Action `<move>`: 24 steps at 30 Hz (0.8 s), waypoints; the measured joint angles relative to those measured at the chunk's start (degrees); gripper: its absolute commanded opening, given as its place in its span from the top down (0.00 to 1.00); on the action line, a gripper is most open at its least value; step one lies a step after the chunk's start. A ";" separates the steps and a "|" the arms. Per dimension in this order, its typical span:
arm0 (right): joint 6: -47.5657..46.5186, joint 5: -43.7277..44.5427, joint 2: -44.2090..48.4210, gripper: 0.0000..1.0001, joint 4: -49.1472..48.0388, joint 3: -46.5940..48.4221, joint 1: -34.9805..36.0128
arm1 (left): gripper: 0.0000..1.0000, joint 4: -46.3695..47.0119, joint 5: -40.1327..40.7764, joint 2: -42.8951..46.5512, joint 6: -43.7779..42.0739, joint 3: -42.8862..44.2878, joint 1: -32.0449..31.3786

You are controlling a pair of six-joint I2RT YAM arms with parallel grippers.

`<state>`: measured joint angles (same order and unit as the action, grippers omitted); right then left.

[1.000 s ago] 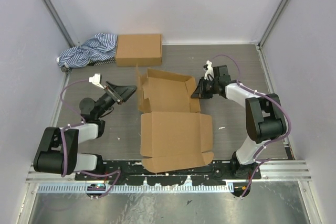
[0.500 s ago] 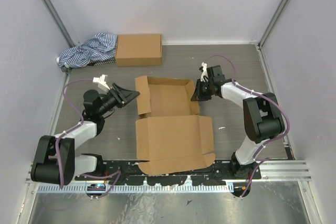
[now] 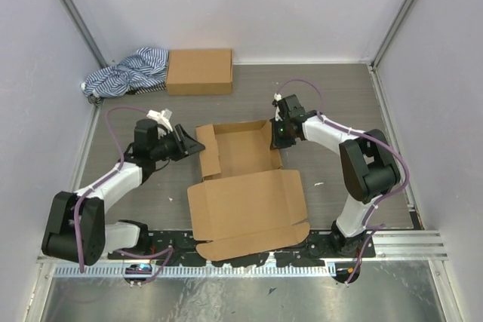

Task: Fold the paper box

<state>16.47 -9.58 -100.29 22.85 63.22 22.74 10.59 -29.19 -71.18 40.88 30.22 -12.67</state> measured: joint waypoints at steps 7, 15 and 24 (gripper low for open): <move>0.63 2.89 -0.26 0.99 1.86 0.50 1.57 | 0.52 -10.05 5.03 -5.90 -4.57 5.05 -2.97; 0.96 5.11 -0.61 0.99 2.95 1.31 2.73 | 0.54 -22.38 15.06 -9.33 -9.44 12.52 -9.16; 1.84 7.76 -1.51 0.99 4.52 2.69 4.26 | 0.60 -35.63 28.39 -16.00 -12.44 21.90 -15.96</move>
<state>18.31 -1.83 -101.80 27.38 65.91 27.00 -25.04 -0.80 -87.18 28.45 52.12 -28.62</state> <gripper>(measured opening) 0.083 0.426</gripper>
